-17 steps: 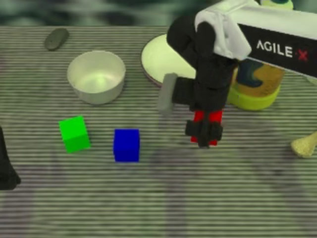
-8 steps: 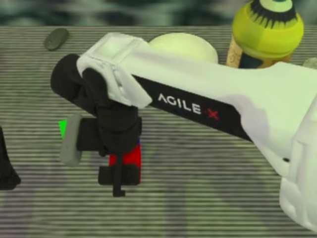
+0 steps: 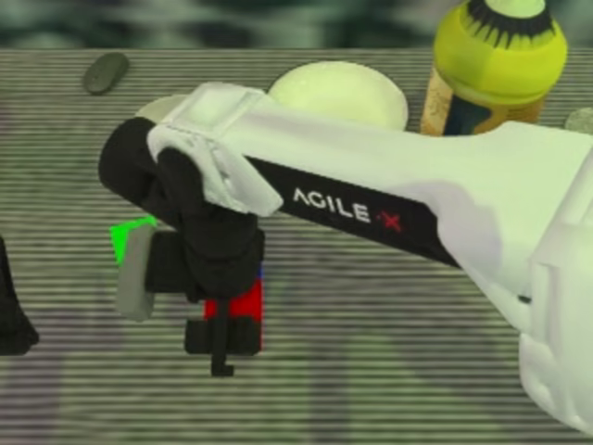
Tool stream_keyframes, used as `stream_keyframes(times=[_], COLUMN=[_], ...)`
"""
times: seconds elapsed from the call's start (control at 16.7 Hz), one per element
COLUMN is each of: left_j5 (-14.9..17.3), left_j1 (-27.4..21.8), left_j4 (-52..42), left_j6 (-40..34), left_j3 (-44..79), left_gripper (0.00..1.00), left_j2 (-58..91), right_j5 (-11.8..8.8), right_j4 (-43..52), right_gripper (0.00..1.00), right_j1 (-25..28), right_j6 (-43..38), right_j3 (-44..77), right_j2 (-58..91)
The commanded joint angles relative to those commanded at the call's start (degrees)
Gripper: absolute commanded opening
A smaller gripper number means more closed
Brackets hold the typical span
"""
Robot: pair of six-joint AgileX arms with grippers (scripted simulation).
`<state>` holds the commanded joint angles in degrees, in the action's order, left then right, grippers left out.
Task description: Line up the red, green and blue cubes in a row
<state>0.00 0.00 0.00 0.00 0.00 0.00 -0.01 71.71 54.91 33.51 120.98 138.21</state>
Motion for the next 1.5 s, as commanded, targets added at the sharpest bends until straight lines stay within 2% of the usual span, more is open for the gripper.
stream_keyframes(times=[0.3, 0.6, 1.38, 1.5], left_j5=[0.00, 0.00, 0.00, 0.00], left_j1=[0.00, 0.00, 0.00, 0.00], left_j4=[0.00, 0.00, 0.00, 0.00], left_j6=[0.00, 0.00, 0.00, 0.00], left_j3=[0.00, 0.00, 0.00, 0.00], left_gripper=[1.00, 1.00, 1.00, 1.00], left_j2=[0.00, 0.00, 0.00, 0.00], right_j5=[0.01, 0.03, 0.03, 0.03], right_j4=[-9.44, -10.14, -10.14, -10.14], right_gripper=[0.00, 0.00, 0.98, 1.00], right_j1=[0.19, 0.21, 0.21, 0.21], right_j6=[-0.01, -0.01, -0.01, -0.01], right_j3=[-8.00, -8.68, -8.68, -8.68], right_j2=[1.67, 1.82, 1.82, 1.82])
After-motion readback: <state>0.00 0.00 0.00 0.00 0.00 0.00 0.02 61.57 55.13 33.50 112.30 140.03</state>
